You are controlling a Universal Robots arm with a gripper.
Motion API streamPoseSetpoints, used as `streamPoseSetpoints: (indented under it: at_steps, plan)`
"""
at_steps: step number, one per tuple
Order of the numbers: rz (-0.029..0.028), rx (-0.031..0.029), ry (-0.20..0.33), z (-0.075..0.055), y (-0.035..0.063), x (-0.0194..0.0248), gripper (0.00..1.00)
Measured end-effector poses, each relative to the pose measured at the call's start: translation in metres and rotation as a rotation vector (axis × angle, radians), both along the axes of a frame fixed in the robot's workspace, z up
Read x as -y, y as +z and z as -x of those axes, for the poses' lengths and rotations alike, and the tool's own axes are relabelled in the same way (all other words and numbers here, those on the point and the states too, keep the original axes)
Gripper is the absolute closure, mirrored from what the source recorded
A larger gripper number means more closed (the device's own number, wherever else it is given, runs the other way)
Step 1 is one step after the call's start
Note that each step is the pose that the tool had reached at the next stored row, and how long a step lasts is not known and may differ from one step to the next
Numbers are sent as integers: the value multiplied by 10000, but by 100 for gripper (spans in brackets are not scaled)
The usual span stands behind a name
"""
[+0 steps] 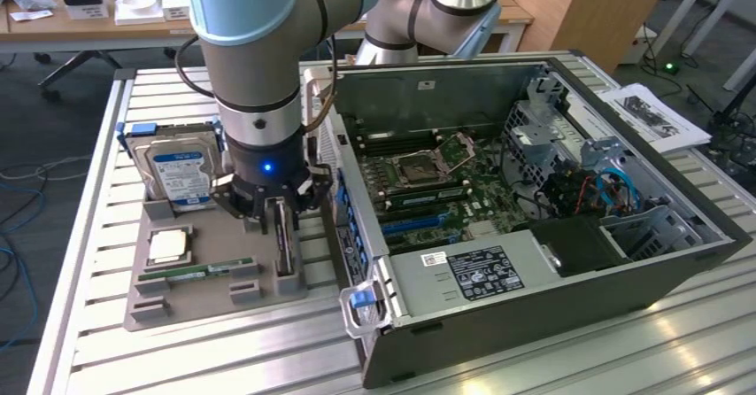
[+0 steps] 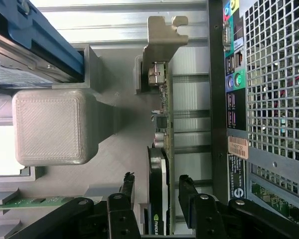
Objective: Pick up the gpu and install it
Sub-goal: 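Pick up the gpu and move the gpu toward the slot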
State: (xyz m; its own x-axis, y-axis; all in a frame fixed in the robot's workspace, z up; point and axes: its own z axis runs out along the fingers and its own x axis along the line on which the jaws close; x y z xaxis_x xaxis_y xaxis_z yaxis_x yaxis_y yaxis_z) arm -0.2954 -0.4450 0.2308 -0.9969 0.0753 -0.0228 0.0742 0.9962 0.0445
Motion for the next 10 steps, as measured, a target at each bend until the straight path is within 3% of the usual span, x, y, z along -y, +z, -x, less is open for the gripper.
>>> streamPoseSetpoints:
  at_steps: [1,3,4,10]
  plan:
    - [0,0,0,0,0,0,59]
    - [0,0,0,0,0,0,59]
    - [0,0,0,0,0,0,65]
    - [-2,2,-1,-7,-1,0,65]
